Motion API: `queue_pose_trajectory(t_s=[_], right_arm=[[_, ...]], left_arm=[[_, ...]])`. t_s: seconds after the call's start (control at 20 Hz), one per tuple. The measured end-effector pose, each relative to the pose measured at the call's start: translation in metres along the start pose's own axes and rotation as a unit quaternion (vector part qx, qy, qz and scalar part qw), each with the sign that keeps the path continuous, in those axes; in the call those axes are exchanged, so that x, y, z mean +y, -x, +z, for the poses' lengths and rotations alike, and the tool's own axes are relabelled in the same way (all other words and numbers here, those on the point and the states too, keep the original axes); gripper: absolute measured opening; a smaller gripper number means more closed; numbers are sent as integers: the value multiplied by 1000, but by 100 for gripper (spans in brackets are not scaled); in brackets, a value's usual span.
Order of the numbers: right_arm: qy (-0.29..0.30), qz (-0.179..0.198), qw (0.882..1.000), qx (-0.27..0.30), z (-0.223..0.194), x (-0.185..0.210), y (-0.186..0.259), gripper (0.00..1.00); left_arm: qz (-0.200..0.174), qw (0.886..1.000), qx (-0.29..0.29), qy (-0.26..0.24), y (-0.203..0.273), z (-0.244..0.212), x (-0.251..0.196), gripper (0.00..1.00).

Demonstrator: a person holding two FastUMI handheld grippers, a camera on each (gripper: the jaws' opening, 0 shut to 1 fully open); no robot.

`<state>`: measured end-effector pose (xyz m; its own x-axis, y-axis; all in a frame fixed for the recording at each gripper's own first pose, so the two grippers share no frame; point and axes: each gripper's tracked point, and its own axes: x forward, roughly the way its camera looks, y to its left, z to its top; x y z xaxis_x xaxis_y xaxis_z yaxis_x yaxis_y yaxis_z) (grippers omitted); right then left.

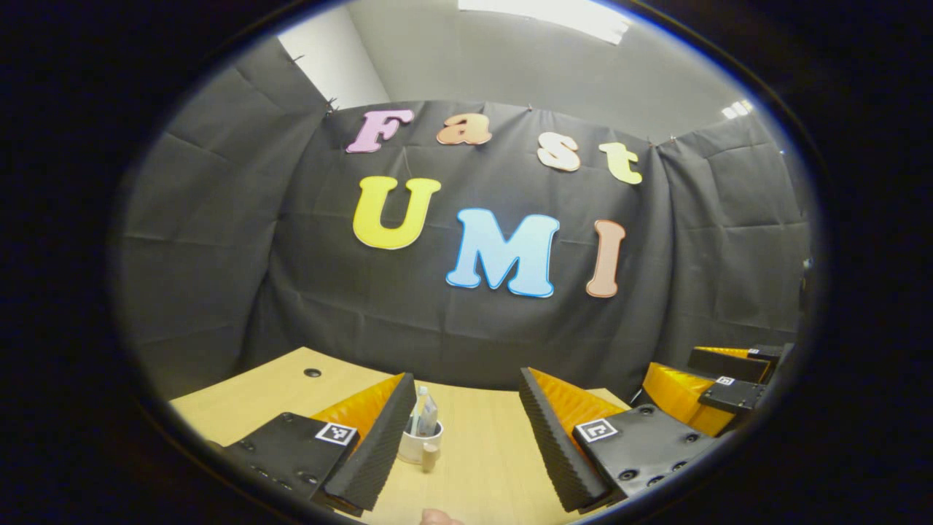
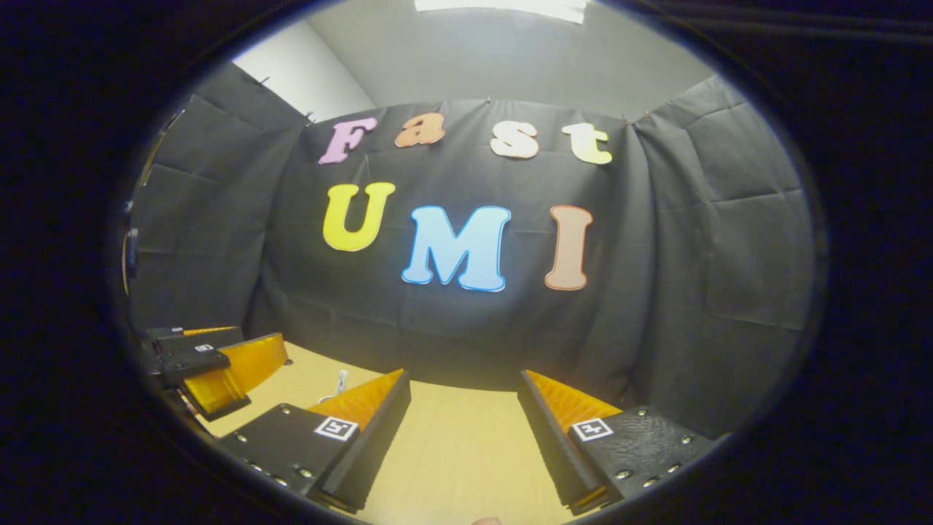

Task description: Put the toothbrush and toothpaste on the desktop into the cup, then pick up the cup and place it on the coaster on the desktop.

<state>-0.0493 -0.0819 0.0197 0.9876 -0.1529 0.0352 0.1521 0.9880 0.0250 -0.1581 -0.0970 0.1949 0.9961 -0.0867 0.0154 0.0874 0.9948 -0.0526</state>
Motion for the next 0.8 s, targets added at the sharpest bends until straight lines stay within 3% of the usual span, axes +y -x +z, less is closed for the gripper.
queue_pose_trajectory(t_s=[0.8], right_arm=[[2,-4,1000,-1,2,-15,-2,91]], left_arm=[[3,1000,-3,5,-3,0,-9,93]])
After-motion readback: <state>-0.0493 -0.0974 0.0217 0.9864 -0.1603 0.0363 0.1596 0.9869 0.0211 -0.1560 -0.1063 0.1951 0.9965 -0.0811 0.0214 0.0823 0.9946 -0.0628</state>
